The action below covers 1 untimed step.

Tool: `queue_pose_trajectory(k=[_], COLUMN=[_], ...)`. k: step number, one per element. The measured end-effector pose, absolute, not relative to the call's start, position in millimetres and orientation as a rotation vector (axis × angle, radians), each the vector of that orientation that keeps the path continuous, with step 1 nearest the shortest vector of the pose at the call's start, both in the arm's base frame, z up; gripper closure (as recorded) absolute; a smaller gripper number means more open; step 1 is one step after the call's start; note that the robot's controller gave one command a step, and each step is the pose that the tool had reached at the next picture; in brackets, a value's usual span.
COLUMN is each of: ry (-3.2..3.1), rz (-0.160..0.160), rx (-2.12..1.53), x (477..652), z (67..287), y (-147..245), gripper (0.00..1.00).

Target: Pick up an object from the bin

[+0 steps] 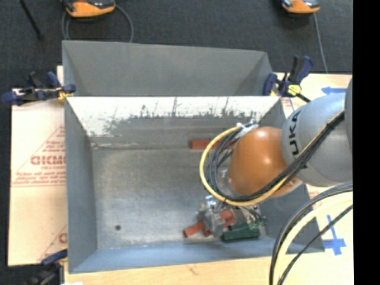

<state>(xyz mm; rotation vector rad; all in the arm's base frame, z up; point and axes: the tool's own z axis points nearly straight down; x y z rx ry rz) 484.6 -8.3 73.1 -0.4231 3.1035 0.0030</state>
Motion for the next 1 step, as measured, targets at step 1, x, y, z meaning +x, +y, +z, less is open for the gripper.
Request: queue_pose_trajectory(k=[1], ry=[3.107], rz=[-0.004], rx=[-0.379], x=[492.9], z=[217.3], y=[-13.3], gripper=[1.0])
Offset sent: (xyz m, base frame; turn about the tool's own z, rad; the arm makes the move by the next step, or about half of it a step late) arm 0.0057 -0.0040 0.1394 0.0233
